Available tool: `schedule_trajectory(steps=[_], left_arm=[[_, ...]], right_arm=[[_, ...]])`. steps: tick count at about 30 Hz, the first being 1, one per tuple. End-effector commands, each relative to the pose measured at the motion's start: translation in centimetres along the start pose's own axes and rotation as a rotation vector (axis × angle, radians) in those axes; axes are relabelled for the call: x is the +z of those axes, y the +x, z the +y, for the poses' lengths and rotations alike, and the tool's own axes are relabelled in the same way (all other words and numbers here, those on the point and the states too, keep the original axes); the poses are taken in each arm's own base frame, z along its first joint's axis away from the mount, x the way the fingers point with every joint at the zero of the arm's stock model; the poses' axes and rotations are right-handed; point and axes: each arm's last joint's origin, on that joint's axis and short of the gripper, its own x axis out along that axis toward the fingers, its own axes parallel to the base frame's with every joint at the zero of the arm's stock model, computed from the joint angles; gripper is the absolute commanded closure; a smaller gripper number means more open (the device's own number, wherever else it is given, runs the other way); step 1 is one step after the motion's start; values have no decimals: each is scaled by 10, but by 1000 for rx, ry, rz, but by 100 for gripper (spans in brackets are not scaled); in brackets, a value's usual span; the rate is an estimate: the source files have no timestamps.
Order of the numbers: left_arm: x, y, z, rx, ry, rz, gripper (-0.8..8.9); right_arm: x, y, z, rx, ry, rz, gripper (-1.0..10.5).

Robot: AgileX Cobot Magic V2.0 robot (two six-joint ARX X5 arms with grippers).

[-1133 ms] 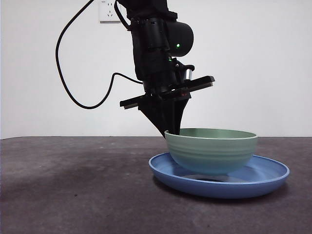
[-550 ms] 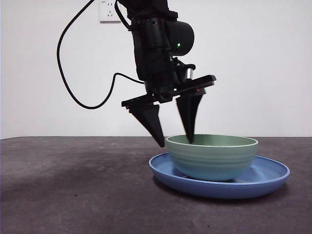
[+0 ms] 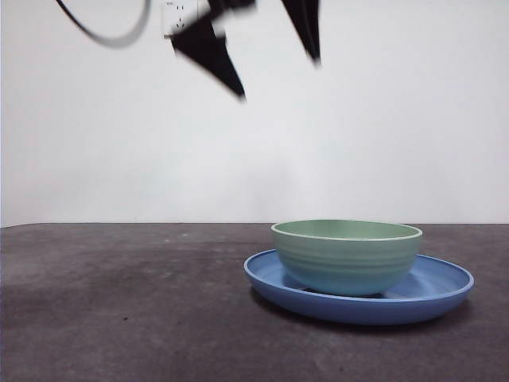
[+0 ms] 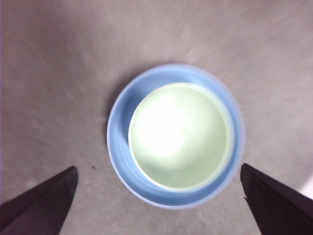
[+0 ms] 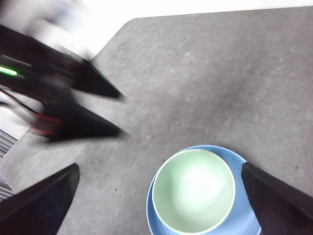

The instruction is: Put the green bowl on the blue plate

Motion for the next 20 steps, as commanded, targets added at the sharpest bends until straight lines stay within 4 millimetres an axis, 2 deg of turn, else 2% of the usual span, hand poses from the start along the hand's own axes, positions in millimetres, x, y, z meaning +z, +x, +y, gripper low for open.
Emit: schedule_trajectory(steps=[1, 4, 8, 14, 20], left_arm=[[-3, -36, -5, 0, 66, -64, 278], [-22, -79, -7, 8, 90, -98, 279], [-64, -114, 1, 33, 88, -170, 281], [-123, -132, 15, 83, 57, -235, 281], [-180, -141, 15, 105, 54, -317, 281]], right_arm=[[4, -1, 2, 7, -16, -6, 273], [5, -1, 2, 7, -19, -7, 273], [5, -1, 2, 4, -24, -7, 273], [5, -1, 2, 4, -24, -7, 273], [5, -1, 2, 3, -23, -7, 273]])
